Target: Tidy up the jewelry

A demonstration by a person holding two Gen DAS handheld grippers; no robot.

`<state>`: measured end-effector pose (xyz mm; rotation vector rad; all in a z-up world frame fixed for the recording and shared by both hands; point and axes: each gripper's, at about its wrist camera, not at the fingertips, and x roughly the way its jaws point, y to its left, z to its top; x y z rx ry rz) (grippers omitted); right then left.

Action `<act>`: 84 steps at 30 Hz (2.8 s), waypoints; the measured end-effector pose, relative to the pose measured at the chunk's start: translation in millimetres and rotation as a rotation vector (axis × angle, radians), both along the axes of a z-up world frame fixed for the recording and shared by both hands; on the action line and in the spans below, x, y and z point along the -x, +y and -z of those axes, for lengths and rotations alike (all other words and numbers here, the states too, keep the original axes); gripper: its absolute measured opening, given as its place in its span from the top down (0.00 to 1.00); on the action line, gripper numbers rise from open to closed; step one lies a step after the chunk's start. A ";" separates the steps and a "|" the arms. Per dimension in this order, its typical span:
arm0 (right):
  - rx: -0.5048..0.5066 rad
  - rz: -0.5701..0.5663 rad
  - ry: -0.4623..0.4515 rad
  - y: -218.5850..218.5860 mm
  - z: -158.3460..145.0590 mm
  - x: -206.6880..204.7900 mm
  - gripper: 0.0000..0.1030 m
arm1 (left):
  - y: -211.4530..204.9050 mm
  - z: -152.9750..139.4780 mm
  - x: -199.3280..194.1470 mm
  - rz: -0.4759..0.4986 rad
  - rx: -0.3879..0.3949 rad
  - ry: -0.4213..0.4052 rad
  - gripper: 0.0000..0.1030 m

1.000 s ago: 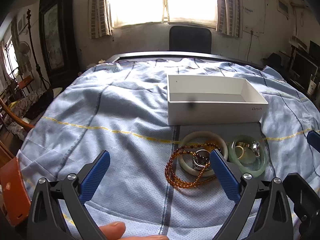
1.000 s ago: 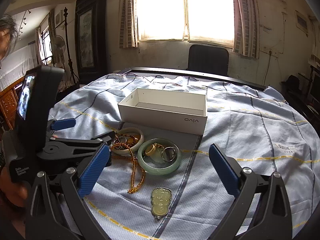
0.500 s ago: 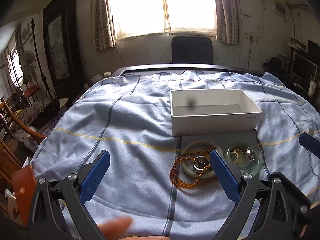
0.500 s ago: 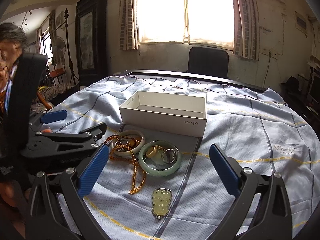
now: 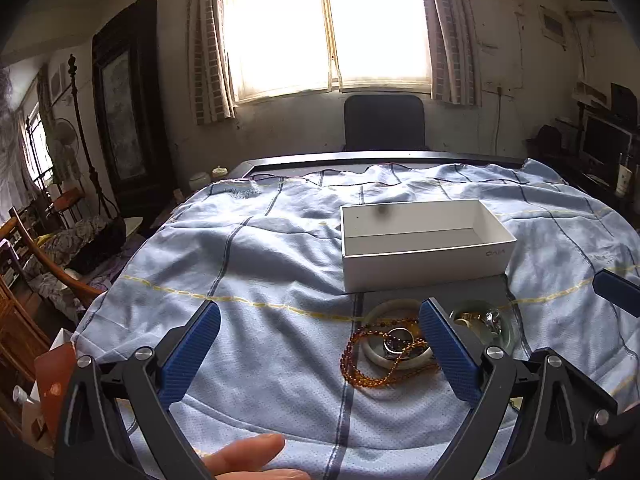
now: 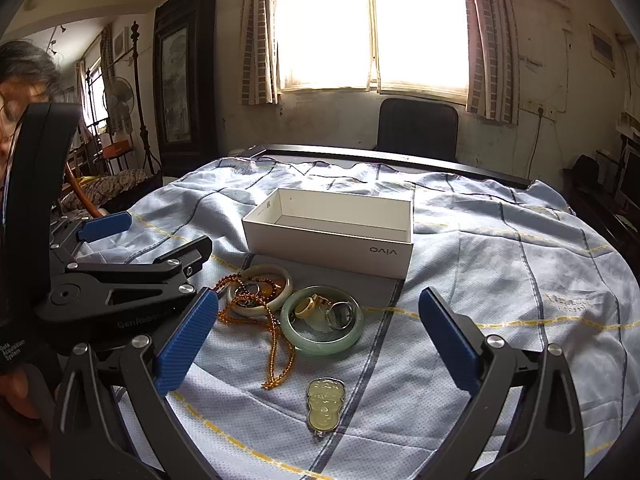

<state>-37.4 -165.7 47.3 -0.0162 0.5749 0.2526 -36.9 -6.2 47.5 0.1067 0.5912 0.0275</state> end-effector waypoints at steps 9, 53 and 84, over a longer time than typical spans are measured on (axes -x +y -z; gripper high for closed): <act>-0.003 0.001 0.003 -1.0 0.1 -0.7 0.05 | 1.5 0.0 -0.3 -0.010 -0.020 0.009 0.03; 0.014 0.004 -0.005 1.3 1.4 0.3 0.05 | 8.6 9.7 -7.3 -0.041 -0.012 0.080 0.03; 0.033 -0.054 0.220 -9.6 38.8 -42.2 0.05 | 69.1 32.1 -54.3 -0.014 0.205 0.311 0.03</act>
